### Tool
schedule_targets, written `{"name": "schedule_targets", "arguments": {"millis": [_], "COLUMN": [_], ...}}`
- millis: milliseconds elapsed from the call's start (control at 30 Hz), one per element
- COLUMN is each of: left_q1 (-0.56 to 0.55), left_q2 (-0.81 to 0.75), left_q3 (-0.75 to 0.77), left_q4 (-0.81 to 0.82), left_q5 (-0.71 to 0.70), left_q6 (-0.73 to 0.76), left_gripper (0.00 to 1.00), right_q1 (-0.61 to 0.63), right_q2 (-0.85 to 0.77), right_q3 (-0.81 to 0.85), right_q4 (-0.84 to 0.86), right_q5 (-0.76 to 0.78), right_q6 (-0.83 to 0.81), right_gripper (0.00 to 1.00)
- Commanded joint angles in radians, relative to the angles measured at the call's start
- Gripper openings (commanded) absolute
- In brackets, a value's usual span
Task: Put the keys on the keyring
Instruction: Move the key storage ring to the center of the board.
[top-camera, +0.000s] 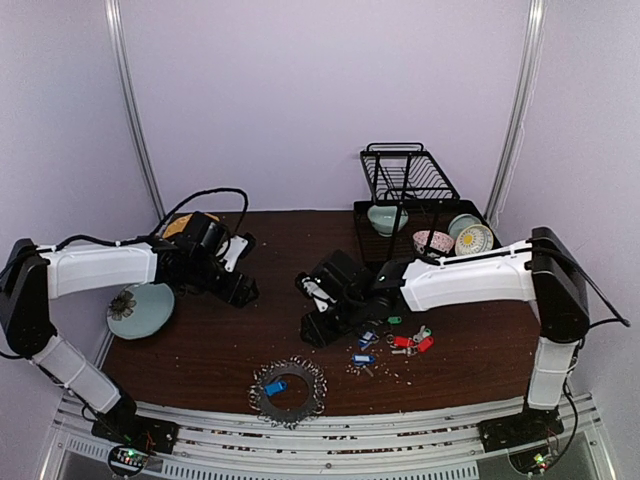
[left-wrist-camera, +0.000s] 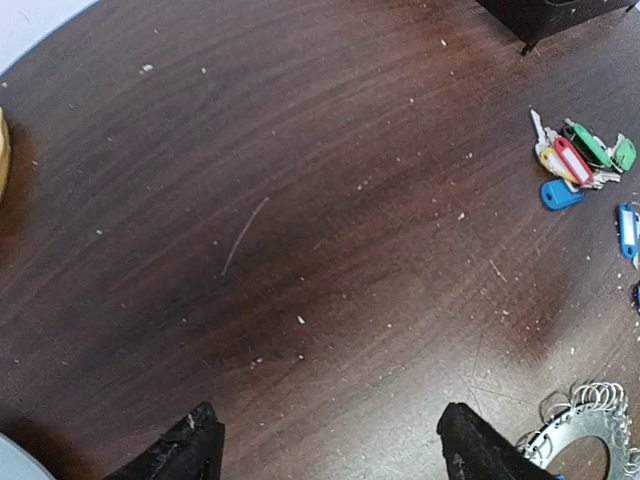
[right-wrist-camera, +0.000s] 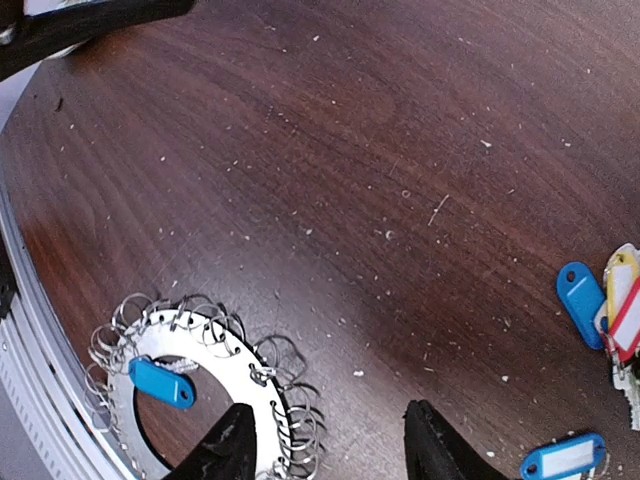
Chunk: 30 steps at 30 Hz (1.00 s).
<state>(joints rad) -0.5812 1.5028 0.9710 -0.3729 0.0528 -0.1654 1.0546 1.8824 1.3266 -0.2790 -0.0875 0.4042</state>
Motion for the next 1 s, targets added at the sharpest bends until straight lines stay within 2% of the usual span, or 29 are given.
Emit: {"name": "schedule_targets", "arguments": {"millis": [0, 67, 167, 267, 400, 567, 700, 767, 867, 967], "left_q1": [-0.008, -0.004, -0.004, -0.004, -0.003, 0.023, 0.028, 0.029, 0.032, 0.037], "left_q2": [-0.051, -0.059, -0.065, -0.062, -0.067, -0.054, -0.044, -0.041, -0.037, -0.035], "left_q3": [0.006, -0.001, -0.003, -0.003, 0.001, 0.004, 0.008, 0.009, 0.009, 0.007], "left_q4": [0.044, 0.048, 0.046, 0.039, 0.03, 0.025, 0.011, 0.01, 0.008, 0.009], "left_q5": [-0.081, -0.072, -0.051, -0.041, -0.043, -0.036, -0.035, -0.023, -0.007, -0.007], "left_q6": [0.036, 0.03, 0.028, 0.028, 0.036, 0.038, 0.038, 0.038, 0.04, 0.039], "left_gripper": [0.78, 0.78, 0.78, 0.79, 0.79, 0.79, 0.79, 0.79, 0.79, 0.79], "right_q1": [0.035, 0.037, 0.036, 0.036, -0.012, -0.073, -0.072, -0.081, -0.1, -0.13], "right_q2": [0.086, 0.103, 0.111, 0.129, 0.102, 0.169, 0.123, 0.112, 0.165, 0.199], "right_q3": [0.084, 0.094, 0.102, 0.136, 0.1, 0.153, 0.094, 0.095, 0.186, 0.22], "right_q4": [-0.113, -0.1, -0.079, -0.123, -0.19, -0.168, -0.079, -0.071, -0.201, -0.261], "right_q5": [-0.054, -0.076, -0.036, -0.129, -0.229, -0.348, -0.365, -0.39, -0.414, -0.532], "right_q6": [0.072, 0.143, 0.167, 0.022, -0.192, -0.172, -0.267, -0.348, -0.54, -0.766], "right_gripper": [0.5, 0.48, 0.46, 0.45, 0.47, 0.42, 0.43, 0.43, 0.44, 0.45]}}
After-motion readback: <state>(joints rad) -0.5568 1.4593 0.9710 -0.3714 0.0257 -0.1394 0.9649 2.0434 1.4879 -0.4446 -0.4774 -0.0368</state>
